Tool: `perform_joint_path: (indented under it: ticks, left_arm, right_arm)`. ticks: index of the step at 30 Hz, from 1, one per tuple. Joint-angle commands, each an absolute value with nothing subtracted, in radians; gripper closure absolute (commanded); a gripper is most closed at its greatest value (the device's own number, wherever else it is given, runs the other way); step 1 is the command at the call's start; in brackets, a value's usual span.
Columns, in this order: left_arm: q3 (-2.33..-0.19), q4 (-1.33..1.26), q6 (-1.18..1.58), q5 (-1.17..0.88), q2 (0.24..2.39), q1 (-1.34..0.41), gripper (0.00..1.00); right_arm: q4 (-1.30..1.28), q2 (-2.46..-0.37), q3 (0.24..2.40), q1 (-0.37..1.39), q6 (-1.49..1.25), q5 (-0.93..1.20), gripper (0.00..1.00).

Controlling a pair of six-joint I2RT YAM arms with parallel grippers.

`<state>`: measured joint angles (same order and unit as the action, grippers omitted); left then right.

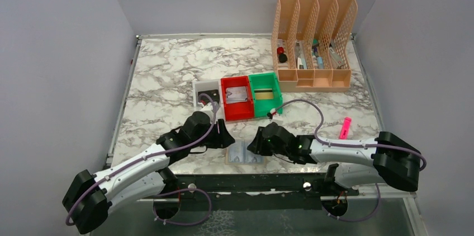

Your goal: Take the credit cards out of the card holder

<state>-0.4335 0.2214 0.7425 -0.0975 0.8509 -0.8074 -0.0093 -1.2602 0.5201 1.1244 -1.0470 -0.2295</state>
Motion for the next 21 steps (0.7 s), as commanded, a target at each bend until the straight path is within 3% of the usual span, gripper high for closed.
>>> perform_joint_path:
  ticks: [1, 21]
  left_arm:
    - [-0.449, 0.087, 0.733, -0.250, 0.914, -0.813, 0.50]
    - [-0.519, 0.030, 0.708, -0.308, 1.123, -0.874, 0.51]
  right_arm:
    - [0.208, -1.265, 0.467, 1.078, -1.049, -0.053, 0.65]
    - [0.345, -1.462, 0.460, 0.986, -1.064, 0.165, 0.71]
